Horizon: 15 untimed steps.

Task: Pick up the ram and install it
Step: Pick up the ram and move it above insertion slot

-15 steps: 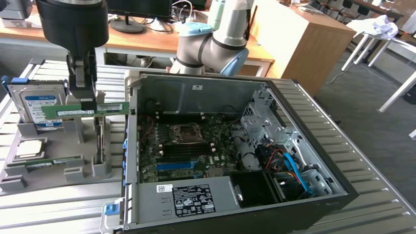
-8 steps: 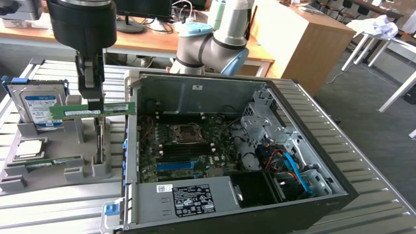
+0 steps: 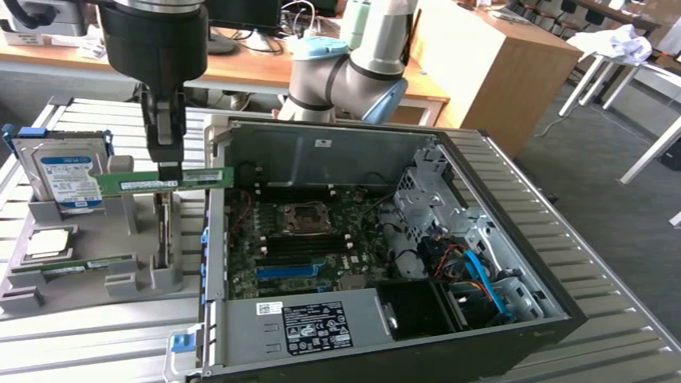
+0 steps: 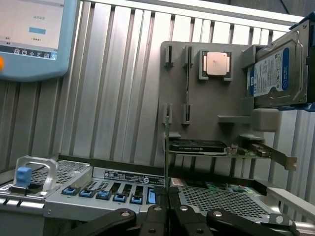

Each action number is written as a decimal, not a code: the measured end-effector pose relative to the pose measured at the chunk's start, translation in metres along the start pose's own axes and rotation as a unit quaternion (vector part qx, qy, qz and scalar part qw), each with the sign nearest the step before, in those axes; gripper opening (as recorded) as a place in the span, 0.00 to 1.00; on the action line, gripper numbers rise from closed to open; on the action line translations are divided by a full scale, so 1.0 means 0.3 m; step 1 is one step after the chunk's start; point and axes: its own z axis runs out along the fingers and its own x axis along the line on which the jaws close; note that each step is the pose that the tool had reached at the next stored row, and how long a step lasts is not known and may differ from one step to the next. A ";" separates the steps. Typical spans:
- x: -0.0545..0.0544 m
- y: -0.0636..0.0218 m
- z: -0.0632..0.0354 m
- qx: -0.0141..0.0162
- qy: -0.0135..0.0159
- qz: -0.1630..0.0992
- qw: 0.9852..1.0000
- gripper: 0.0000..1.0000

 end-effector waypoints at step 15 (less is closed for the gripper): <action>0.009 -0.072 -0.001 0.000 0.000 0.000 1.000 0.12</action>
